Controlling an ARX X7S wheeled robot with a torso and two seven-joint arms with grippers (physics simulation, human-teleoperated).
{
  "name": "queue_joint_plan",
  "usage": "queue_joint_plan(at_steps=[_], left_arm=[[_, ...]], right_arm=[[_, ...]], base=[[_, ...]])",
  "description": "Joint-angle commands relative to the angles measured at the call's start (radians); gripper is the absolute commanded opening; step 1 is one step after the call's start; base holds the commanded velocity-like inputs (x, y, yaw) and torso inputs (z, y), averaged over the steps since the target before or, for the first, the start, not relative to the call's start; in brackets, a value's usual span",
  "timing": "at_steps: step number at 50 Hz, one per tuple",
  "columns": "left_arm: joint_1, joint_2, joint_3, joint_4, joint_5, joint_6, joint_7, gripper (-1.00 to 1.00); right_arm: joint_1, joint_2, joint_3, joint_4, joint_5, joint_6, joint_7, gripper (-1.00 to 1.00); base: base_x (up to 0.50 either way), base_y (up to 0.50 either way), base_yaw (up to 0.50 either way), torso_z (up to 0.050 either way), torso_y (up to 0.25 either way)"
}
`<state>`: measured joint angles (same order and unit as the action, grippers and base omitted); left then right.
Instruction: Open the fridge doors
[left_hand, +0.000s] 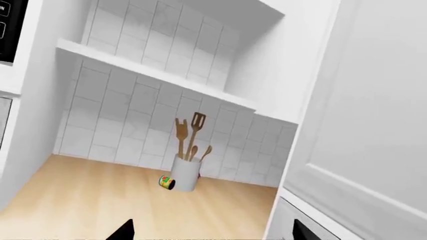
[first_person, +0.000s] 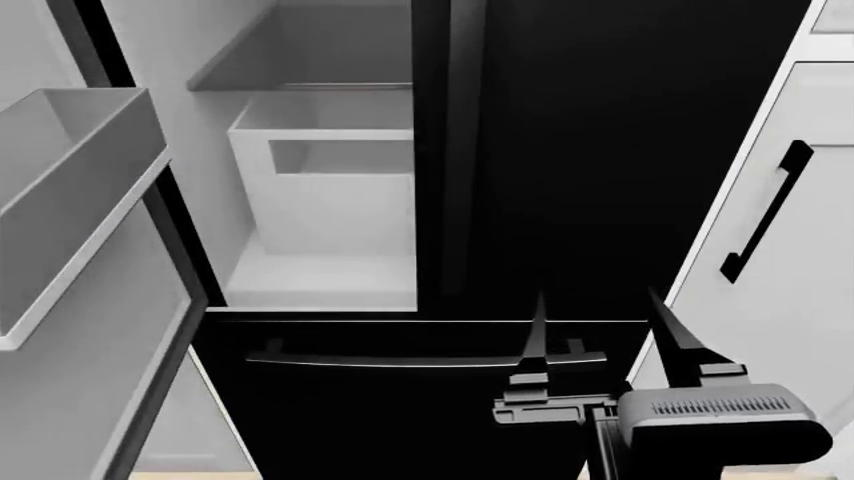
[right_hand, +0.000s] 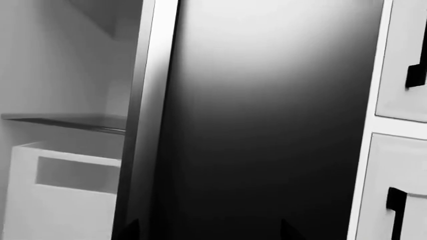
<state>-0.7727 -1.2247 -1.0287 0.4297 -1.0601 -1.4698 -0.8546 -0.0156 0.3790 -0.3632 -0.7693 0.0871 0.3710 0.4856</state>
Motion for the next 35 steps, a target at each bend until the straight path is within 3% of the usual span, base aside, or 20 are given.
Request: queue_joint_plan(at_steps=[1, 20, 35], left_arm=[[0.033, 0.017, -0.023, 0.005, 0.022, 0.011, 0.012, 1.0], [0.056, 0.024, -0.063, 0.008, 0.019, -0.001, 0.019, 1.0], [0.068, 0.035, -0.04, 0.001, 0.019, 0.029, 0.003, 1.0]], right_arm=[[0.061, -0.011, -0.023, -0.109, -0.026, 0.167, 0.02, 1.0], [0.289, -0.11, -0.048, -0.268, 0.012, 0.557, 0.031, 1.0], [0.47, -0.173, -0.044, -0.257, 0.104, 0.741, 0.058, 1.0]], base=[[0.0, 0.0, 0.0, 0.0, 0.0], [0.0, 0.0, 0.0, 0.0, 0.0], [0.0, 0.0, 0.0, 0.0, 0.0]])
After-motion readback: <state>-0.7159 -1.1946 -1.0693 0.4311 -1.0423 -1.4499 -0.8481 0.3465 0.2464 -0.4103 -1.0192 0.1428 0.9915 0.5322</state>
